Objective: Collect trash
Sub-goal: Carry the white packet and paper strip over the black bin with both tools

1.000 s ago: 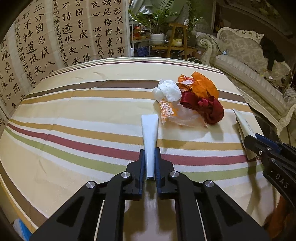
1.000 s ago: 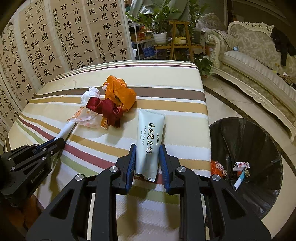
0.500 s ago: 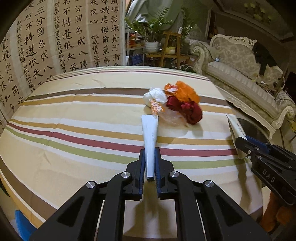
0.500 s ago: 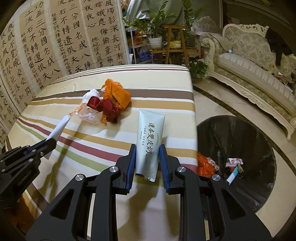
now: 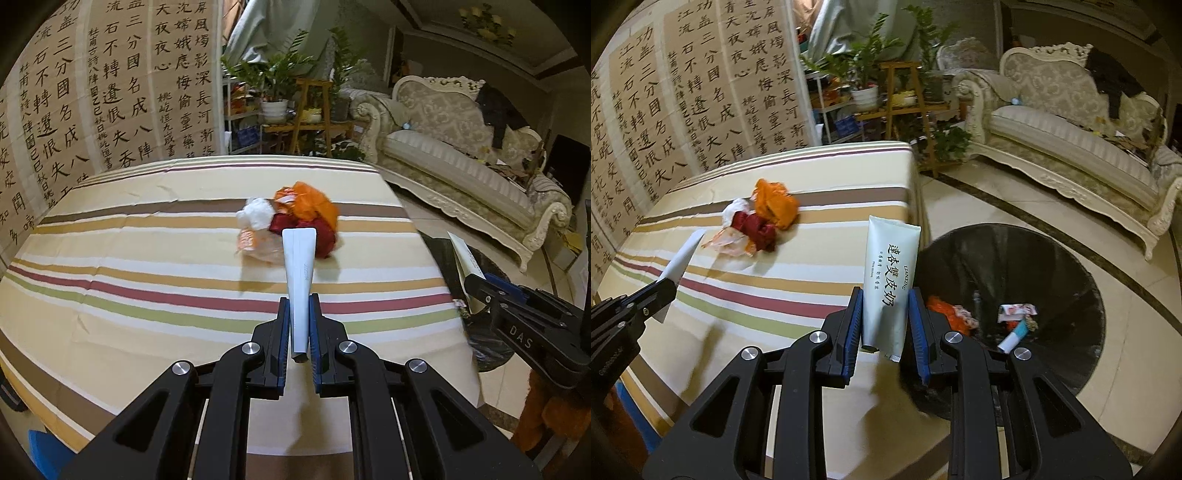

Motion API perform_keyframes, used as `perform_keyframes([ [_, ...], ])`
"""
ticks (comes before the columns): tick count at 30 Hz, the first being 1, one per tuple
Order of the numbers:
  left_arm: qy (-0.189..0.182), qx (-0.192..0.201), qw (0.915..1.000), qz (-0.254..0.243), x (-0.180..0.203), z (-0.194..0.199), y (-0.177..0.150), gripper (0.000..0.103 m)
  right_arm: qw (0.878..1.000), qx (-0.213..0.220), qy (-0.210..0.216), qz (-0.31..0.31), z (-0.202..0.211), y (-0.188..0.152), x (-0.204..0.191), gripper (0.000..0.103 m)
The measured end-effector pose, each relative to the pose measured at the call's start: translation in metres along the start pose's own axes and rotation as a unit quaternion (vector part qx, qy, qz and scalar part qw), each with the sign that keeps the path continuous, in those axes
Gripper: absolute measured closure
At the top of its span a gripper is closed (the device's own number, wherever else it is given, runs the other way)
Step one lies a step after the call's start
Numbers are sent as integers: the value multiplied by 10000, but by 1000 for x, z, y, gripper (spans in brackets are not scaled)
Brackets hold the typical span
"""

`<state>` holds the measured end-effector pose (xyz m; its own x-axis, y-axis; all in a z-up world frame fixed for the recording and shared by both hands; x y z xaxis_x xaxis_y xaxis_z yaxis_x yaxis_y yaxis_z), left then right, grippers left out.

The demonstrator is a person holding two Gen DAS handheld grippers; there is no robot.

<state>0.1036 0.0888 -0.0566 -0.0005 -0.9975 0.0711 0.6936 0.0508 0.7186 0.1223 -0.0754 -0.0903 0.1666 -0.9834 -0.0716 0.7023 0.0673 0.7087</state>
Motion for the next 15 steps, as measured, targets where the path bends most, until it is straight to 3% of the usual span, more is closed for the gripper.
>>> perform_keyframes([
  [15, -596, 46, 9961, -644, 99, -25, 11, 92, 9968, 153, -629, -479, 11, -2, 75, 79],
])
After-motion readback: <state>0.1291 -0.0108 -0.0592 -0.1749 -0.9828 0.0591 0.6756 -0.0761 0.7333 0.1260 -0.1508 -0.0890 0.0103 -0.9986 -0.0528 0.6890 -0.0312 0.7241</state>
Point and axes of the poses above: each gripper's, at about its wrist camera, not at the fingertips, and z roughly against the way its jaws point, x to its right, y to its top, the point moved 9 cm from there along -z, roughly the way its jaws point, and after that the axes turned 1 degree about z, right-handed, at the moved point
